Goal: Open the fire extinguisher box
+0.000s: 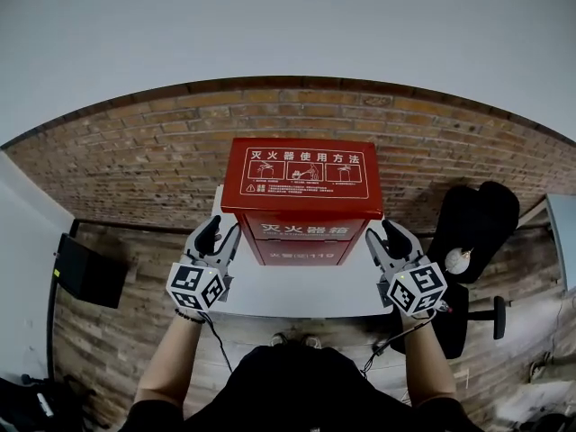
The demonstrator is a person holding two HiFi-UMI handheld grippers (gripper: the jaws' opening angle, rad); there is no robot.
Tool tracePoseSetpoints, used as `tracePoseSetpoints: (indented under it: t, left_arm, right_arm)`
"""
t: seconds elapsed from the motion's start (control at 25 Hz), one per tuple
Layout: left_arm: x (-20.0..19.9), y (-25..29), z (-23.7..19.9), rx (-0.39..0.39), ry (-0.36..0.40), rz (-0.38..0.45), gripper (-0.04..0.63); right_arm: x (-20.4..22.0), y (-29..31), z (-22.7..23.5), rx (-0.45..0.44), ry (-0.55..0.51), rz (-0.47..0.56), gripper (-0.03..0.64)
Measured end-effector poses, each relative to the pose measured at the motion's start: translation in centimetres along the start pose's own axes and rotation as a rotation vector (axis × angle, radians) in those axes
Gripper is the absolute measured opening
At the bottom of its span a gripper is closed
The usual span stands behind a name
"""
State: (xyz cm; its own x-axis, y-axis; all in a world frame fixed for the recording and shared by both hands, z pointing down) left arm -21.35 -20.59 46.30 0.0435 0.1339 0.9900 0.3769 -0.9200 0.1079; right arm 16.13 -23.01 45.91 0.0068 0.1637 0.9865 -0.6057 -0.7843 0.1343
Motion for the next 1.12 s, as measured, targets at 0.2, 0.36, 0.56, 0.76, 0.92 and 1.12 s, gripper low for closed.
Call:
tracePoseSetpoints:
  t: [0.2,0.36,0.56,0.76,0.92,1.12]
  left_arm:
    - [-0.4,1.4,-1.8,0.067,0.008,-0.019,0.312]
    - [-0.6,2.6,-2.1,0.127,0.027,-0.023,0.333]
    - [-0.9,3.5,-2.0,0.157,0.038,0.009,0.333]
    - [-0.8,3.9,-2.0,0.164,0.038,0.031,0.331]
    - [-0.9,3.8,-2.0,0.161,0.043,0.030,0.326]
    - [-1.6,3.4,-1.7,0.159,0.053,0.033,0.322]
  right_arm:
    - [0.1,1.0,1.6,-0.011,0.003,-0.034,0.218]
    - [0.1,1.9,2.3,-0.039,0.016,-0.046,0.230]
    - [-0.1,3.0,2.2,-0.088,0.041,-0.037,0.230]
    - [0.1,3.1,2.5,-0.067,0.015,-0.035,0.229]
    - [0.1,3.2,2.5,-0.042,-0.032,-0.053,0.216]
    - [-0.6,2.7,2.1,-0.032,-0.043,-0.063,0.204]
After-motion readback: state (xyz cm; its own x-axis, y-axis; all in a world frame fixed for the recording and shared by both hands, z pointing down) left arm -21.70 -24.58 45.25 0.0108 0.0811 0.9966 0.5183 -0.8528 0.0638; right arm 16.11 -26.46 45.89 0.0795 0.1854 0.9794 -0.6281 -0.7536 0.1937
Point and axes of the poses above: the fingertips, and each gripper's own axes: y forward along the fingers, z to its right, x out of its underside, the point moved 6 cm from there along -y, backward along the fingers, and after that the axes turned 1 degree about -z, right-handed, at the moved point
